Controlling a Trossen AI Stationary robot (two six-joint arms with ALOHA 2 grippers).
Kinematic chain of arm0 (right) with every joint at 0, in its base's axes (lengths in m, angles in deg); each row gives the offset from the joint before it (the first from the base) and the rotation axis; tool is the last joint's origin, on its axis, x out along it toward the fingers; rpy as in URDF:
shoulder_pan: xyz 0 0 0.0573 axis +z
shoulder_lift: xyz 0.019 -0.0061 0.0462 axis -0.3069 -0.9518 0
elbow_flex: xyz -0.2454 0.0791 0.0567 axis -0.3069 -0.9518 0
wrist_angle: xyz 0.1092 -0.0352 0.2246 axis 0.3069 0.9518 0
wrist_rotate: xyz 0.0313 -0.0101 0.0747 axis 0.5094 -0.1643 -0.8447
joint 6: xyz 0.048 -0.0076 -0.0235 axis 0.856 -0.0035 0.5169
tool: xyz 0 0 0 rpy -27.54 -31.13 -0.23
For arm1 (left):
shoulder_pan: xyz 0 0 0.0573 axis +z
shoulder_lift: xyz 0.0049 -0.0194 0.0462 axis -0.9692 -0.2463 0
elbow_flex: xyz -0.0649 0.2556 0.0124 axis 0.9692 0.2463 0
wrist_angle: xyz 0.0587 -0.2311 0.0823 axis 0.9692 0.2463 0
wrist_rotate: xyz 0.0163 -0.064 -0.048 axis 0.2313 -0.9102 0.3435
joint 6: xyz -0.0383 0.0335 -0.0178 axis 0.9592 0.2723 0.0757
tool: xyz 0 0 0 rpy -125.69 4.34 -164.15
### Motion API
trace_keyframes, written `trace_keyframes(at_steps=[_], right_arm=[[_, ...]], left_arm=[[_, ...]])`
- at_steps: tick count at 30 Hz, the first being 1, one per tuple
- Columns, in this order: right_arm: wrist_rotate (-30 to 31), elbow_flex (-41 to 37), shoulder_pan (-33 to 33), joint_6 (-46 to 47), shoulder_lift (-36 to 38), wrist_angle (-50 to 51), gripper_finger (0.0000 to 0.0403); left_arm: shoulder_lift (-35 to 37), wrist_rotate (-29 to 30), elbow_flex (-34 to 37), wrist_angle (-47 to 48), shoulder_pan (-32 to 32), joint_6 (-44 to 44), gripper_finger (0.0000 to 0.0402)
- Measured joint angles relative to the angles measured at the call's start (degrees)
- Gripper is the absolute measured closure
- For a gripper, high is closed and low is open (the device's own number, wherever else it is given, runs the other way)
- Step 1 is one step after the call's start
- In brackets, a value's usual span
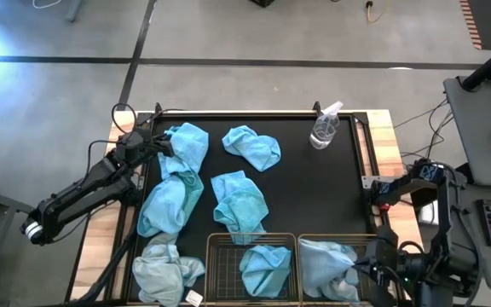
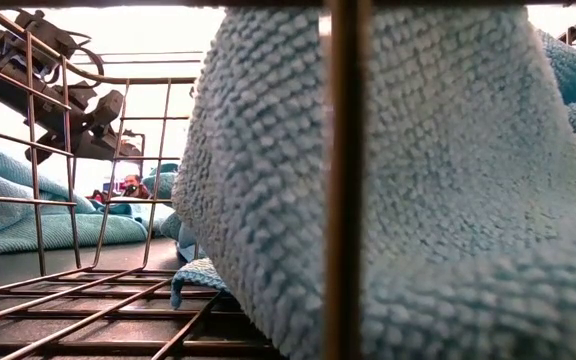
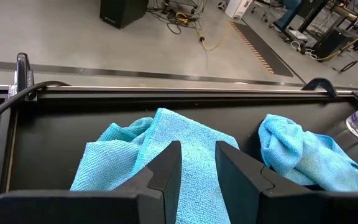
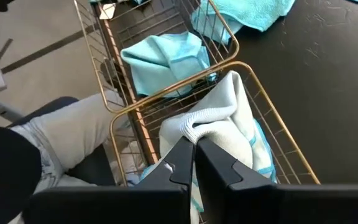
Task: Sort microfiber towel by color & place in baskets
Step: Put the light blue towel into the right wire basket
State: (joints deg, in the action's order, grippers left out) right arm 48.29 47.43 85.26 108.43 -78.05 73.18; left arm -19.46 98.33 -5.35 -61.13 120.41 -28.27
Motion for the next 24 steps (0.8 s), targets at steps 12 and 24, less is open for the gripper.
trace_keyframes(at_steps=[12, 24], right_arm=[[-12.2, 0.0, -5.9, -0.3, 0.0, 0.0, 0.0393], [-13.5, 0.1, -7.8, -0.3, 0.0, 0.0, 0.0329]], left_arm=[[0.0, 0.0, 0.0, 0.0, 0.0, 0.0, 0.0318], [0.0, 0.0, 0.0, 0.0, 0.0, 0.0, 0.0318]])
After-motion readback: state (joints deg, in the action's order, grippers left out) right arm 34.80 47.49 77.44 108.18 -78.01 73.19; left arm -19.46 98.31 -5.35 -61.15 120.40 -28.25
